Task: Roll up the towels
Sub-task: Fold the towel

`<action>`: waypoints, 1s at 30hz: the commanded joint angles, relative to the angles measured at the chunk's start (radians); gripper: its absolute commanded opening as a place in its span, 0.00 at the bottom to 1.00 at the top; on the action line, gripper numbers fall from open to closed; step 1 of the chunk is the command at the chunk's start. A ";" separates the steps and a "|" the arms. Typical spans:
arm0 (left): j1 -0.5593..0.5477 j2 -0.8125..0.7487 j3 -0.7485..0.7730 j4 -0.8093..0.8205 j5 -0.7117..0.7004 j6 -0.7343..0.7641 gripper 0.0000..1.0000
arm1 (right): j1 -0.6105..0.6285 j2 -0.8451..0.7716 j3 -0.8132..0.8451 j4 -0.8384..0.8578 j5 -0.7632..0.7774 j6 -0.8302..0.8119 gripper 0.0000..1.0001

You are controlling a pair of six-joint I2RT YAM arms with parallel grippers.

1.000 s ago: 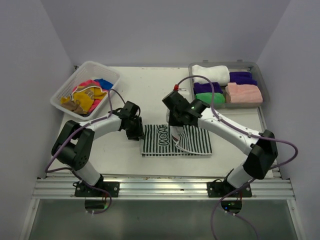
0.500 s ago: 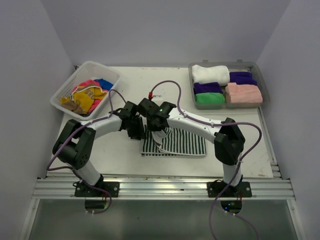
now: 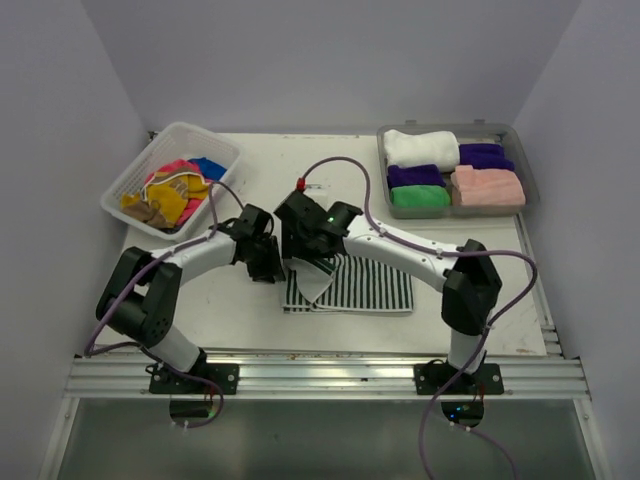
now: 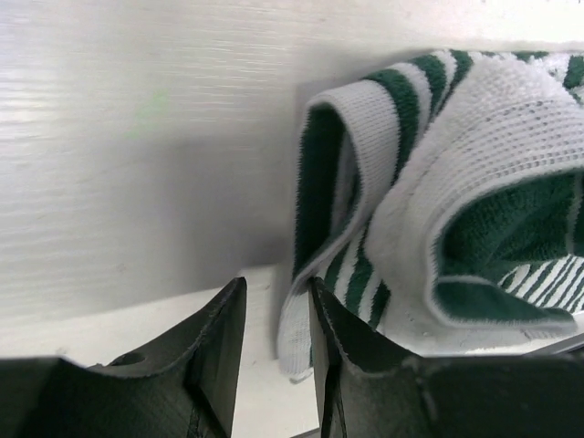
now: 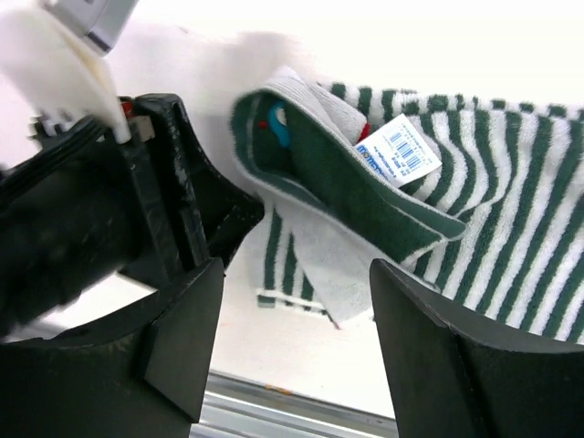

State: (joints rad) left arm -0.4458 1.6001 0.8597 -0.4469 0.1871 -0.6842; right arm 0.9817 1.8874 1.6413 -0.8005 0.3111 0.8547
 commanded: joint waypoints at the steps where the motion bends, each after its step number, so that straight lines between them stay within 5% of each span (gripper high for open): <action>1: 0.042 -0.075 0.007 -0.062 -0.028 0.038 0.38 | 0.000 -0.183 -0.041 0.040 0.037 -0.028 0.69; 5: 0.067 -0.111 0.050 -0.107 -0.040 0.045 0.38 | -0.044 -0.364 -0.214 0.049 0.105 -0.003 0.59; 9: 0.070 -0.182 0.085 -0.128 -0.078 0.041 0.38 | -0.170 -0.484 -0.432 0.093 0.017 0.036 0.38; 12: 0.039 -0.210 0.140 -0.153 -0.130 0.052 0.40 | -0.244 -0.507 -0.552 0.174 -0.049 0.032 0.31; 23: 0.016 -0.227 0.179 -0.226 -0.167 0.058 0.42 | -0.245 -0.137 -0.385 0.204 -0.107 -0.039 0.20; 30: 0.042 -0.255 0.199 -0.265 -0.183 0.075 0.42 | -0.143 -0.014 -0.270 0.227 -0.165 -0.071 0.18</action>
State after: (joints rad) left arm -0.4194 1.3750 1.0359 -0.6815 0.0269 -0.6380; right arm 0.7822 1.8637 1.3003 -0.6228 0.1936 0.8143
